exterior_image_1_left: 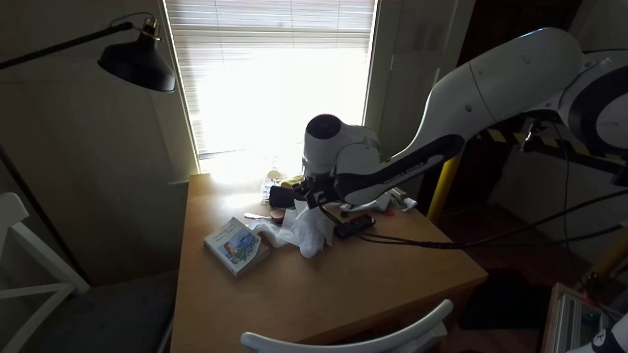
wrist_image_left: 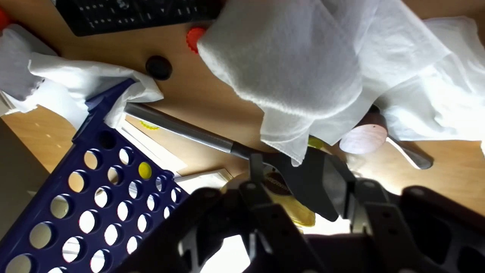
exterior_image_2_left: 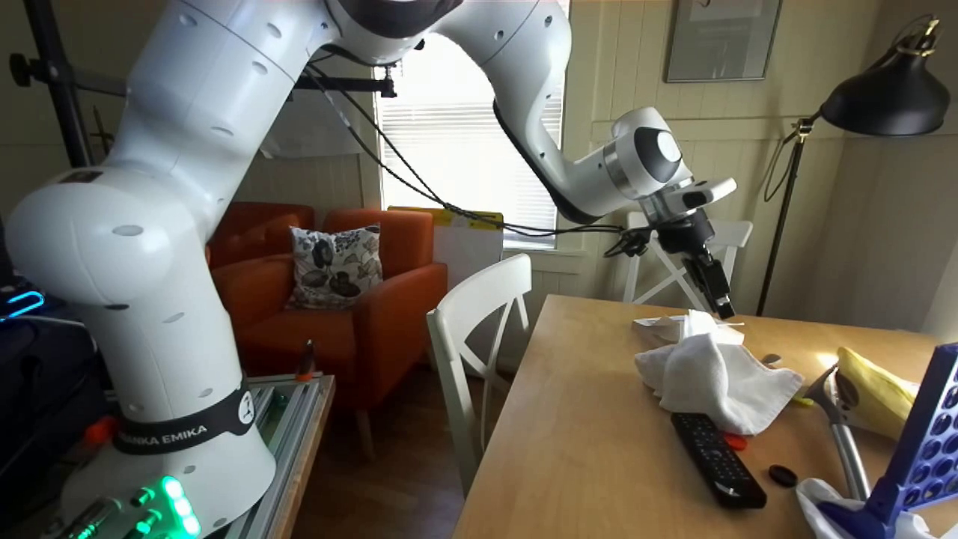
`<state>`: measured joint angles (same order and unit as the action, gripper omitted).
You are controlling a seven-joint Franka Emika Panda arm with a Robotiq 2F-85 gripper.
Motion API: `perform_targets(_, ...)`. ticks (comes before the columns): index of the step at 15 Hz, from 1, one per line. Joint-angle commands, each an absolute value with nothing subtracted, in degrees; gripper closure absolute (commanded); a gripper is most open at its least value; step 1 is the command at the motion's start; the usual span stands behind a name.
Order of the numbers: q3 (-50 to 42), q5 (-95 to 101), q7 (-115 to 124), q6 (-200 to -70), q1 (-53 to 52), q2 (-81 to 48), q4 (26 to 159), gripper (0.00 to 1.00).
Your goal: Put the white towel on the table
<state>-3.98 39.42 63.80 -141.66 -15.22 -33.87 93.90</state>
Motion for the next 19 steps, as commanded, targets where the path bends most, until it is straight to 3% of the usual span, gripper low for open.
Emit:
perform_targets(1, -4.37, 37.42, 64.19, -140.7, -16.48, -29.98, 94.68, 0.23)
perform_targets(4, -0.82, 29.49, 55.91, -129.19, -14.35, -21.56, 100.14, 0.01)
perform_targets(9, 1.42, 19.58, 41.24, -121.58, -11.18, -7.01, 111.46, 0.0)
perform_targets(16, 1.07, 2.26, 12.9, -129.0, -6.03, 11.89, 130.06, 0.0)
perform_targets(17, 2.53, 6.62, 19.95, -125.7, -5.71, 5.68, 122.65, 0.0)
perform_targets(19, 2.61, 6.06, 18.58, -125.86, -4.91, 7.52, 124.16, 0.0)
